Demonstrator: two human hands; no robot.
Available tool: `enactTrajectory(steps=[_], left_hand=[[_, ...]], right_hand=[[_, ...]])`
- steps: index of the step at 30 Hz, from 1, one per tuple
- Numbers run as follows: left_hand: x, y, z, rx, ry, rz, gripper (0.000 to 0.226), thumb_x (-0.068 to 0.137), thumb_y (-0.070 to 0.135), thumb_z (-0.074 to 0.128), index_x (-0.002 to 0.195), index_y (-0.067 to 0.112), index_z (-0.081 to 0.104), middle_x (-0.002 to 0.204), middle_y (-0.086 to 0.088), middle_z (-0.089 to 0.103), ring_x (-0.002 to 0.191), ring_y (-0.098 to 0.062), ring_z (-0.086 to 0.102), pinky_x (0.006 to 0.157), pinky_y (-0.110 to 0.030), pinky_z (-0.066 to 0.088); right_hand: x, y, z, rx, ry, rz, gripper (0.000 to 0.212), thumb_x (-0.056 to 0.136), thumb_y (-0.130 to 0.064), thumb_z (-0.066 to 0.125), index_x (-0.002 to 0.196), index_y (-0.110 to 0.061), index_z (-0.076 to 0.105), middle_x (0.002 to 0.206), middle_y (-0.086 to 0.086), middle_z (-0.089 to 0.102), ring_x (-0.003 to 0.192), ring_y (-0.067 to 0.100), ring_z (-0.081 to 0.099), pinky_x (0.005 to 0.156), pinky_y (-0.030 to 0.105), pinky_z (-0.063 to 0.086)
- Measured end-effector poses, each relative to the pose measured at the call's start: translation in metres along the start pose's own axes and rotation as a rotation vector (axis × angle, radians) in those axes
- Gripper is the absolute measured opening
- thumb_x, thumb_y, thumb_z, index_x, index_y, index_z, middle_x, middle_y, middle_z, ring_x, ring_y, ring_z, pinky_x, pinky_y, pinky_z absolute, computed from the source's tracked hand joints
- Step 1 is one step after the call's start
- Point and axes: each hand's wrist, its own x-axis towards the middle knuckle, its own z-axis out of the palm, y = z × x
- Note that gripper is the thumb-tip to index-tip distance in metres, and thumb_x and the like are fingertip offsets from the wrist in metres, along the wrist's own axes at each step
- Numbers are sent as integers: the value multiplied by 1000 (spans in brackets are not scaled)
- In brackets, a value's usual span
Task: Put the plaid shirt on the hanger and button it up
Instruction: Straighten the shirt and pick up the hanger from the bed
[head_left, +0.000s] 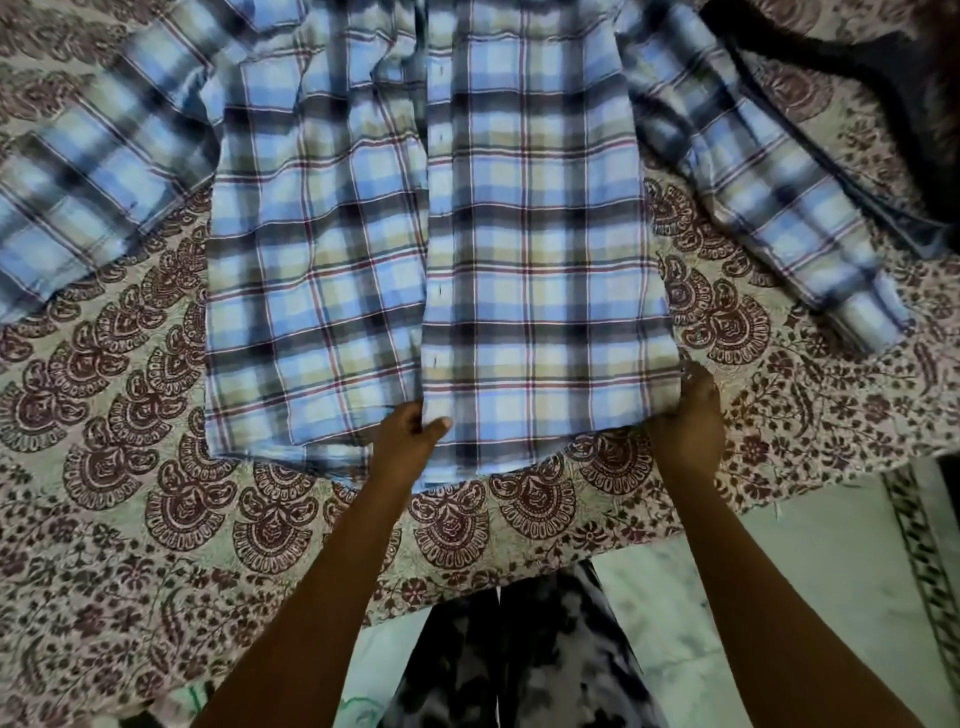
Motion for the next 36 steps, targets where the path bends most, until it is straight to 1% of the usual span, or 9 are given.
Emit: enactTrajectory(steps=[6,9,13,18,22,25,27,30,36], left_hand=[[9,-1,2,106,-68,-5,22,81,11,70,100,3,60,99,-14,63,94,-26,60,84,-39,48],[8,2,6,91,-102,-20,25,80,10,71,103,3,61,99,-11,64,91,-25,61,75,-32,50],[5,3,19,138,-135,-18,32,78,13,73,107,1,64,90,-11,65,71,-18,60,60,-24,51],[6,-7,30,302,-23,32,15,78,19,74,74,9,64,70,-5,62,67,-21,56,65,-29,43],[4,-12,28,450,-19,121,44,79,19,72,54,20,35,53,3,38,53,-15,39,54,-26,27],[-4,-17,19,497,24,216,20,79,22,72,71,16,54,65,2,50,61,-16,50,61,-28,41],[-7,-27,7,563,134,262,22,76,22,73,96,19,65,96,-2,59,86,-21,59,76,-32,47],[-7,-42,-18,707,287,212,44,73,15,72,113,27,59,125,-5,48,117,-29,45,95,-43,39],[-5,-55,-66,710,530,25,38,74,5,64,107,24,60,132,-8,45,126,-34,35,104,-51,26]], right_hand=[[8,14,-5,25,58,-23,35,74,-8,64,107,-4,55,94,23,63,79,37,60,58,28,32],[13,24,-19,6,201,-12,29,74,-10,54,101,0,59,98,27,58,82,38,56,57,28,25],[23,33,-33,-44,288,161,25,83,-5,54,107,0,58,107,29,55,91,43,55,66,37,39],[23,30,-27,-240,168,269,35,81,-5,56,115,-3,50,117,29,49,102,46,52,76,46,44],[0,-1,-9,-197,254,-76,43,74,4,55,117,-1,50,119,28,51,105,40,51,85,46,44],[-30,-25,21,-197,24,-493,36,77,-3,54,113,-5,52,111,24,58,95,36,56,80,36,43],[-50,-38,39,-205,-191,-667,36,78,-14,48,112,-7,56,109,19,60,93,35,58,80,38,45],[-76,-55,61,-205,-390,-827,38,78,-19,55,115,-12,53,111,15,60,98,32,58,84,41,48],[-102,-87,86,-285,-442,-920,47,72,-14,70,116,-12,53,114,14,59,103,32,58,87,41,48]])
